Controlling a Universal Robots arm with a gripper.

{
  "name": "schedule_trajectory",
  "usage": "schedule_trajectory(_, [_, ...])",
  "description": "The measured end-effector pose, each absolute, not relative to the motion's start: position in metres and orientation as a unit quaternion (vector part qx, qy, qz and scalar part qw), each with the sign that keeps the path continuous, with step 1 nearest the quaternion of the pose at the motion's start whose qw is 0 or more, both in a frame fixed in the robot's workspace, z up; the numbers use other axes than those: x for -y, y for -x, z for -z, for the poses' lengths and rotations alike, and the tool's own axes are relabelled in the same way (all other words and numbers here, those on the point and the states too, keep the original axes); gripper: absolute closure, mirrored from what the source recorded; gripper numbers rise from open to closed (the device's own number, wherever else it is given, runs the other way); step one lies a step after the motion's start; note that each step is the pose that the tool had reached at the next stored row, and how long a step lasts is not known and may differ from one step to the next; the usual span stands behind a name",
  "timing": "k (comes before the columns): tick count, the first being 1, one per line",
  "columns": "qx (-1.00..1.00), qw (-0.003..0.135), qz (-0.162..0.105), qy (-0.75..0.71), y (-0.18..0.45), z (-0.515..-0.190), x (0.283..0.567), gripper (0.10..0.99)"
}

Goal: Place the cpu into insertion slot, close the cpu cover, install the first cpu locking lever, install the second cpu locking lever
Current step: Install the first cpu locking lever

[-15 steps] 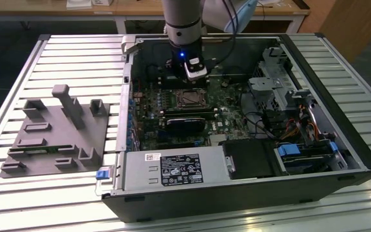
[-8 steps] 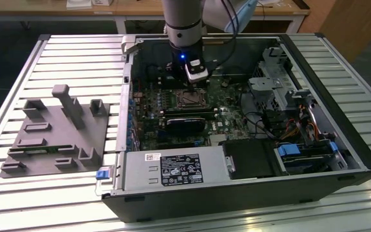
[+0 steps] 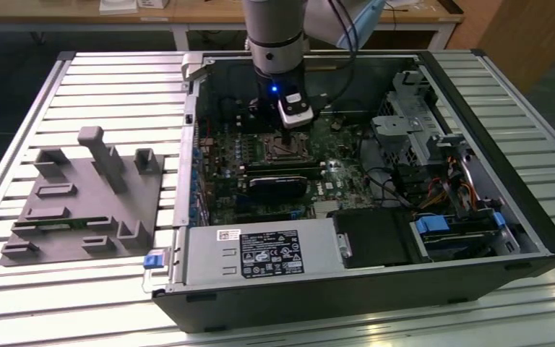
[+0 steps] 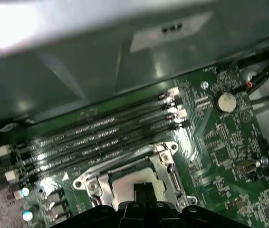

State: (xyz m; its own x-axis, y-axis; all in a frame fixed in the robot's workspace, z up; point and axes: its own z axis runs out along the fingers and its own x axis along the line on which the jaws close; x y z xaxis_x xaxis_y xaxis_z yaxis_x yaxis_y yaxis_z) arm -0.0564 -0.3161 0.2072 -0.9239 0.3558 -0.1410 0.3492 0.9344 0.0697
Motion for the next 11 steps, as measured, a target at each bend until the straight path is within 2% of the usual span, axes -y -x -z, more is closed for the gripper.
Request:
schedule_trajectory(2, [-0.981, 0.071, -0.02, -0.18, 0.0562, -0.207, 0.3198, 0.98])
schedule_trajectory(11, [-0.981, 0.071, -0.02, -0.18, 0.0562, -0.2109, 0.32, 0.98])
